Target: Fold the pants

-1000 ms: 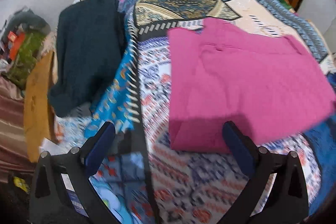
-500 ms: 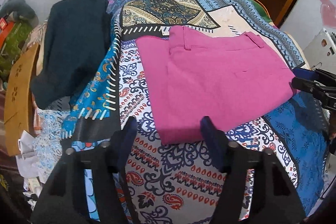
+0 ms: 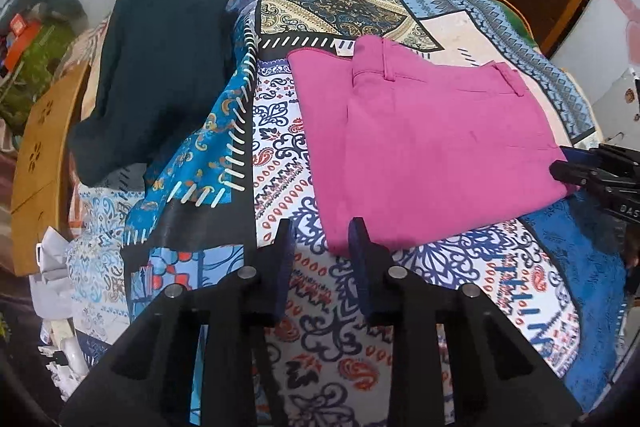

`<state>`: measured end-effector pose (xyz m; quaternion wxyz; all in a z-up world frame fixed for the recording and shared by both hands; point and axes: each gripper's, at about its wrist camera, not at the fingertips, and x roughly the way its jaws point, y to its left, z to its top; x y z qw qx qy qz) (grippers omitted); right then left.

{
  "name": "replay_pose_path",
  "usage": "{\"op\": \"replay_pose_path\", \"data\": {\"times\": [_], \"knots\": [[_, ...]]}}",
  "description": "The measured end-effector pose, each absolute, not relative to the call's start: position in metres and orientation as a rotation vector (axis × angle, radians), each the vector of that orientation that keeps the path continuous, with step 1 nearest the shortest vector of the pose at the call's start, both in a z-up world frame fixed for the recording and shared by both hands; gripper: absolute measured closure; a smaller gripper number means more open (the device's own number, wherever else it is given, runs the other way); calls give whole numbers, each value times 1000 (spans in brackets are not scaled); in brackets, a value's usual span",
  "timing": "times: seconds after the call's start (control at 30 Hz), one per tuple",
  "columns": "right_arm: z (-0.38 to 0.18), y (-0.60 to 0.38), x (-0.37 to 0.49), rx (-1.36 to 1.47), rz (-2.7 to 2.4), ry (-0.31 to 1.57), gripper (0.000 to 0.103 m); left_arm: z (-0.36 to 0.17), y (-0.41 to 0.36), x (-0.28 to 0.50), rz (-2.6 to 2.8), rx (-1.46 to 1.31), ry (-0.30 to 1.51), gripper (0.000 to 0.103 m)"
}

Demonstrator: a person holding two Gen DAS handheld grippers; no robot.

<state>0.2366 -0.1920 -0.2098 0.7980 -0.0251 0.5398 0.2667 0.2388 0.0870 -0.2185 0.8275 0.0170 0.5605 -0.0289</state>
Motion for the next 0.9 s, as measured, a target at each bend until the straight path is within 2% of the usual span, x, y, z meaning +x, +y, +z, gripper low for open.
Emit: {"op": "replay_pose_path", "data": {"times": [0.07, 0.13, 0.23, 0.27, 0.5, 0.7, 0.83, 0.9], "knots": [[-205, -190, 240, -79, 567, 1176, 64, -208, 87, 240, -56, 61, 1176, 74], [-197, -188, 247, -98, 545, 1180, 49, -194, 81, 242, -57, 121, 1135, 69], [-179, -189, 252, -81, 553, 1119, 41, -177, 73, 251, -81, 149, 1088, 34], [-173, -187, 254, -80, 559, 1101, 41, -171, 70, 255, -89, 145, 1060, 32], [-167, -159, 273, -100, 618, 1049, 41, -171, 49, 297, -147, 97, 1062, 32], [-185, -137, 291, -101, 669, 1091, 41, -205, 28, 326, -252, 88, 1159, 32], [-216, -133, 297, -108, 684, 1206, 41, -243, 27, 332, -240, 119, 1262, 32], [-219, -135, 290, -134, 710, 1180, 41, -249, 33, 329, -259, 89, 1260, 32]]}}
